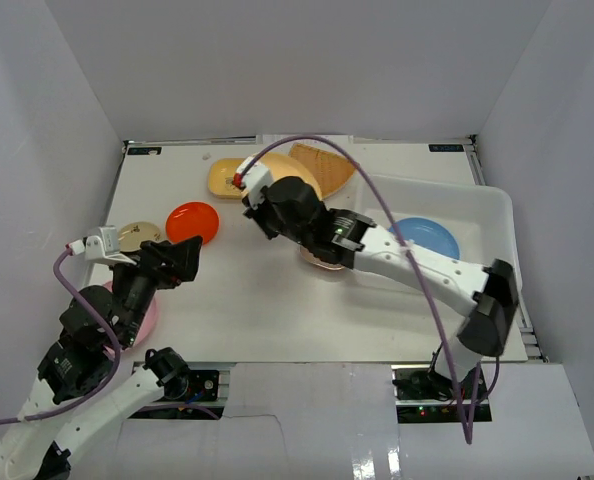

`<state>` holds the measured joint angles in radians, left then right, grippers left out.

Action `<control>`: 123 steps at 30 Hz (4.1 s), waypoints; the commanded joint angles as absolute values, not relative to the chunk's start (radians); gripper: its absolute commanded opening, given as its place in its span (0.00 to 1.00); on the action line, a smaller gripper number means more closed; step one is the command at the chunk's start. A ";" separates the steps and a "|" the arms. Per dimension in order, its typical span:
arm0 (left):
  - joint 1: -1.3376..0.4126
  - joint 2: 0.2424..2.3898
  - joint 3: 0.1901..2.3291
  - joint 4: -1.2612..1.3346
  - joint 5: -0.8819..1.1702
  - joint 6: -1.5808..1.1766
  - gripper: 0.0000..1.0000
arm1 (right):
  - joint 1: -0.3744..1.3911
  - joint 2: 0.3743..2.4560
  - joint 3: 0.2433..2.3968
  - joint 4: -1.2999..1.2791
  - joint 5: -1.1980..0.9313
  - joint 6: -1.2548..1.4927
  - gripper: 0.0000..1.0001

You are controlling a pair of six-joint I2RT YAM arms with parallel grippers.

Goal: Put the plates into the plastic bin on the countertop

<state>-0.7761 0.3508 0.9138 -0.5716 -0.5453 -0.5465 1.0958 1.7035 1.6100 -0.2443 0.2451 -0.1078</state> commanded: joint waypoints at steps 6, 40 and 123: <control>-0.773 0.270 0.750 -0.413 -0.390 -0.496 0.98 | 0.807 1.323 1.281 -0.319 0.606 0.049 0.08; -0.772 0.431 1.032 -0.328 -0.161 -0.449 0.98 | 1.129 1.816 1.377 0.129 0.154 0.494 0.65; -0.772 0.791 0.884 -0.327 -0.252 -0.652 0.98 | 0.134 0.924 0.718 -0.158 0.197 0.397 0.08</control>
<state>-0.7742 0.7055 0.9245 -0.3954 -0.2508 -0.5858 0.2756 0.9459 0.7578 -0.0818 0.2859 0.4545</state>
